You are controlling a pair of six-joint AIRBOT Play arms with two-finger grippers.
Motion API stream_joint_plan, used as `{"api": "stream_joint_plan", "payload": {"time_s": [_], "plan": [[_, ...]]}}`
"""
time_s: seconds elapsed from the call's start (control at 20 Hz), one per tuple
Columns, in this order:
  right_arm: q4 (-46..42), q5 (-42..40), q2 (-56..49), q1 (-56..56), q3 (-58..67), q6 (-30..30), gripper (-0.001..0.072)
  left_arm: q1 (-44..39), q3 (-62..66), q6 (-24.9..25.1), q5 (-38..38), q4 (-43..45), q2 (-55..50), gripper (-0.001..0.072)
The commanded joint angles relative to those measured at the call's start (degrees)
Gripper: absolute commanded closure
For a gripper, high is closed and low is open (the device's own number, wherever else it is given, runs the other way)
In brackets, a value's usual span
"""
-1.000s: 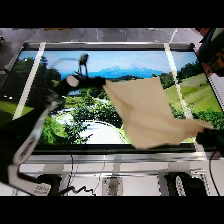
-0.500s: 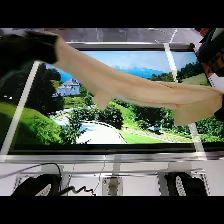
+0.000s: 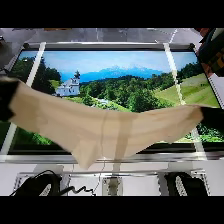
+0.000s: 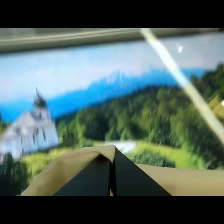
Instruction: Fold the clothes and pants, and hang the long-sleeved shirts on hangers.
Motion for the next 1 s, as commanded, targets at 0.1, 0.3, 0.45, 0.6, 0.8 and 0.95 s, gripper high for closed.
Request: {"api": "stream_joint_plan", "payload": {"time_s": [0.1, 0.3, 0.45, 0.6, 0.8, 0.95], "plan": [[6.25, -6.45, -18.67, 0.0, -4.72, -1.51, 0.0698, 0.04, -19.15, -2.62, 19.56, 3.74, -7.65, 0.0691], [6.62, -14.69, -35.01, 0.0, -4.81, -1.42, 0.0698, 0.0, -25.07, -2.64, 50.69, 1.55, -21.97, 0.069], [7.32, -19.17, -42.95, 0.0, -4.81, -1.16, 0.0698, 0.02, -25.07, -2.64, 61.79, -3.74, -32.33, 0.069], [8.33, -21.14, -45.55, 0.0, -4.79, -1.18, 0.0698, 0.31, -25.07, -2.67, 62.45, -4.44, -38.97, 0.0194], [8.04, -21.44, -45.55, 0.0, -4.74, -1.38, 0.0698, 3.96, -25.05, -2.67, 47.15, -4.39, -37.51, 0.0018], [7.78, -21.42, -45.55, 0.0, -4.74, -1.44, 0.0698, 12.07, -25.07, -2.21, 26.36, -4.22, -35.17, 0.0213]]}}
